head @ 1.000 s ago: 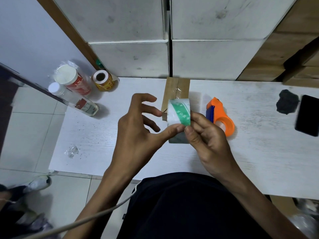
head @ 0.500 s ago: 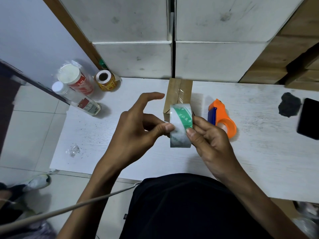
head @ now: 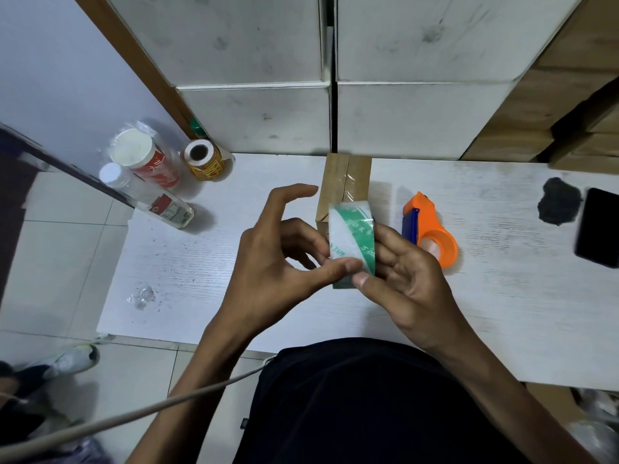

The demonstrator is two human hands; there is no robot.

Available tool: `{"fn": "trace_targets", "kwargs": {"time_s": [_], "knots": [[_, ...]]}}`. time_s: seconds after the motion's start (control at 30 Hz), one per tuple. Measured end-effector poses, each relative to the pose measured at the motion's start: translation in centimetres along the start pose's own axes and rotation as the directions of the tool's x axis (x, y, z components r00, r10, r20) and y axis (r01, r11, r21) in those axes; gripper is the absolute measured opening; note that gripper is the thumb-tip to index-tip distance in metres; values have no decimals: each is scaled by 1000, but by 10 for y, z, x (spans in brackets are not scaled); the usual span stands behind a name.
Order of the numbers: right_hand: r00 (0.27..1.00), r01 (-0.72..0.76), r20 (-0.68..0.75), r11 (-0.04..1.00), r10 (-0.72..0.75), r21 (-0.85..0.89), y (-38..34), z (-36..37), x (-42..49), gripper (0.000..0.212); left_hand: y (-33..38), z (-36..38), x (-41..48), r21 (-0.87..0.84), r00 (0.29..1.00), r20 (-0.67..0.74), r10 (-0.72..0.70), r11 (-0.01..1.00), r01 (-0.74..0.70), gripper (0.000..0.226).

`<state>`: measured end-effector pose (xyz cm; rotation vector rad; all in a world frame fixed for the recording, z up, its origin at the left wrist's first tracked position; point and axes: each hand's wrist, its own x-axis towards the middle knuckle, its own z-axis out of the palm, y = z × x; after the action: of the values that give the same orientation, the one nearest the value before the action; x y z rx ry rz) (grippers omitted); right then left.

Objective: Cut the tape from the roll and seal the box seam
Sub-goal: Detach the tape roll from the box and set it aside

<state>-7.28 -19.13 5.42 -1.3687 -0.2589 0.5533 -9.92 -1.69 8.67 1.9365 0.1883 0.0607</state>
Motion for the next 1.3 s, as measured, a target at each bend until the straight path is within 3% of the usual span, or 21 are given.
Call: {"fn": "trace_targets", "kwargs": {"time_s": [0.27,0.63,0.9,1.07,1.3], "knots": [[999,-29,41,986,36,-163,7,-1,-4,45,-20,4,4,-188,969,66,-238,951,246,74],[981,-102,134,965,137,-242,15,-2,-6,46,-45,9,4,-298,909,195,-369,860,413,42],[979,-113,144,969,147,-219,21,-6,-5,47,-50,14,9,-311,904,205,-375,851,424,33],[980,-98,146,965,136,-241,25,-8,-3,46,-53,23,12,-361,911,100,-400,839,408,29],[997,-72,-9,947,73,-313,34,-16,7,41,-60,36,16,-248,940,69,-335,907,342,21]]}}
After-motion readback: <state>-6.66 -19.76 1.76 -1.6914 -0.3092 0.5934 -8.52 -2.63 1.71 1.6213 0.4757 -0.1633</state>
